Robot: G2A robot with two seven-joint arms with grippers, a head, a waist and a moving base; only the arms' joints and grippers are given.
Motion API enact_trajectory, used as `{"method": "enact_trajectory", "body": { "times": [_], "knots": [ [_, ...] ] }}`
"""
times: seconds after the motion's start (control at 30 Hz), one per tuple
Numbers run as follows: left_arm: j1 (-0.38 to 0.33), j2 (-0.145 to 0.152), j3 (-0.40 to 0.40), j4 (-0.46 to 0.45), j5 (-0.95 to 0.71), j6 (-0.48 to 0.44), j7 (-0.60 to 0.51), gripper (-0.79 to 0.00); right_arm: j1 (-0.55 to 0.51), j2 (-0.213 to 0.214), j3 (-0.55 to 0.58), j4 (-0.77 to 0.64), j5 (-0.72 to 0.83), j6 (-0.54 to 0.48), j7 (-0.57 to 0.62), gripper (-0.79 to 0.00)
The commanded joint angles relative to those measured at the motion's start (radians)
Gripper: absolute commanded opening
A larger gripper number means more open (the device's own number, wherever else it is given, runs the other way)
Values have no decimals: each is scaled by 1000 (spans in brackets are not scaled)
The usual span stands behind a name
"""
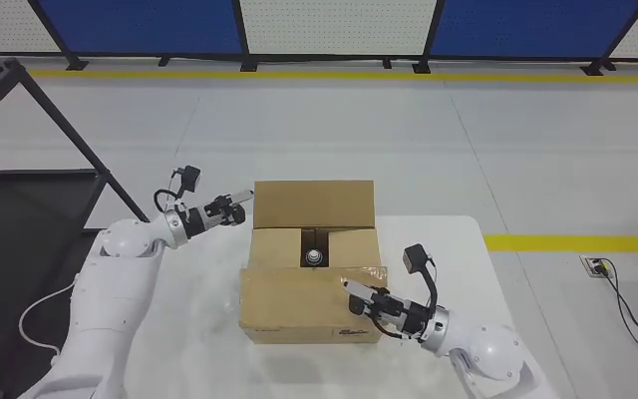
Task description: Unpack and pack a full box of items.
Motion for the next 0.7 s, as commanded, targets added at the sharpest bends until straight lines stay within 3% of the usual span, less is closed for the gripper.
{"method": "enact_trajectory", "body": {
  "times": [0.0,0.1,0.4,0.67],
  "knots": [
    [-16,-3,19,30,26,-12,38,0,-5,1,4,-3,3,-1,-1,0],
    [-31,-6,47,64,76,-38,96,0,-9,3,6,-6,4,-2,-1,0],
    [-59,-23,75,140,35,-116,102,0,-4,7,2,-5,4,10,-1,0],
    [-75,-43,109,171,30,-129,136,0,1,10,-3,-8,0,21,-4,0]
  ]
}}
